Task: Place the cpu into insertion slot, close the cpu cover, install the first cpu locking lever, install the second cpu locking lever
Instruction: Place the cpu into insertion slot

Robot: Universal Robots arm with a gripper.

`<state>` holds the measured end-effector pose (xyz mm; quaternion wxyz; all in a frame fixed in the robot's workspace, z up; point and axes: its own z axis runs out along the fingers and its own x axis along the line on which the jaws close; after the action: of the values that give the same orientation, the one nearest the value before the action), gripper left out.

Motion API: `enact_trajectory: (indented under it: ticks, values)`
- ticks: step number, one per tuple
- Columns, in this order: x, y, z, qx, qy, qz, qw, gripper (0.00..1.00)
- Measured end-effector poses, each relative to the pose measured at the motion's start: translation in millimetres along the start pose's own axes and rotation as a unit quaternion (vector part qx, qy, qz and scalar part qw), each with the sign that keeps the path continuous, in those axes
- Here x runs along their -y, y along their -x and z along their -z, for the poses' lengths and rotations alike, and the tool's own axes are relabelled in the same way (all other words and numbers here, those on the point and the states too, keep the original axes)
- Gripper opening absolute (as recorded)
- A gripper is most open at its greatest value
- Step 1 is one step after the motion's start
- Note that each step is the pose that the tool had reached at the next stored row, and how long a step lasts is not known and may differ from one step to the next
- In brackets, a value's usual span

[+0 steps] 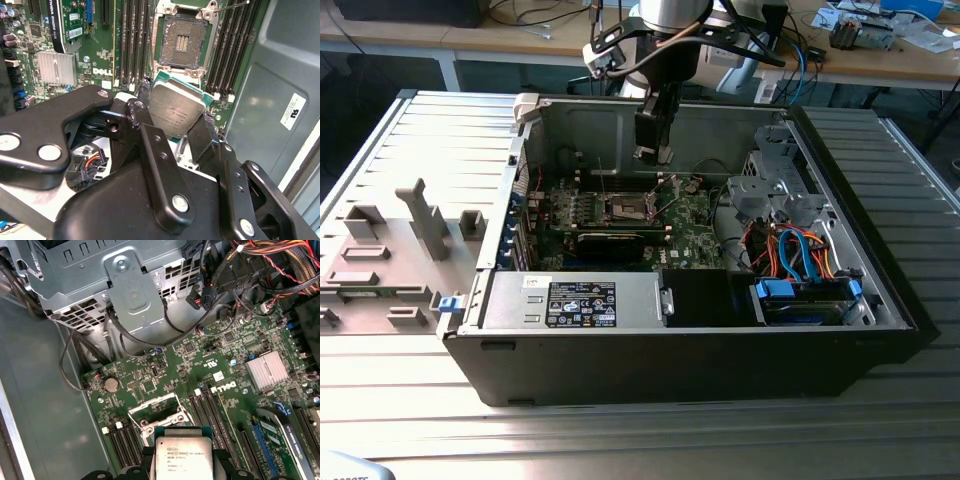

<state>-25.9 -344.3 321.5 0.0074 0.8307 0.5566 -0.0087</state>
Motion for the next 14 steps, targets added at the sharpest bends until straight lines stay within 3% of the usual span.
enact_trajectory:
  ticks: [14]
  values:
    - [0.0, 0.0, 0.0, 0.0001, -0.0002, -0.008, 0.99997, 0.54]
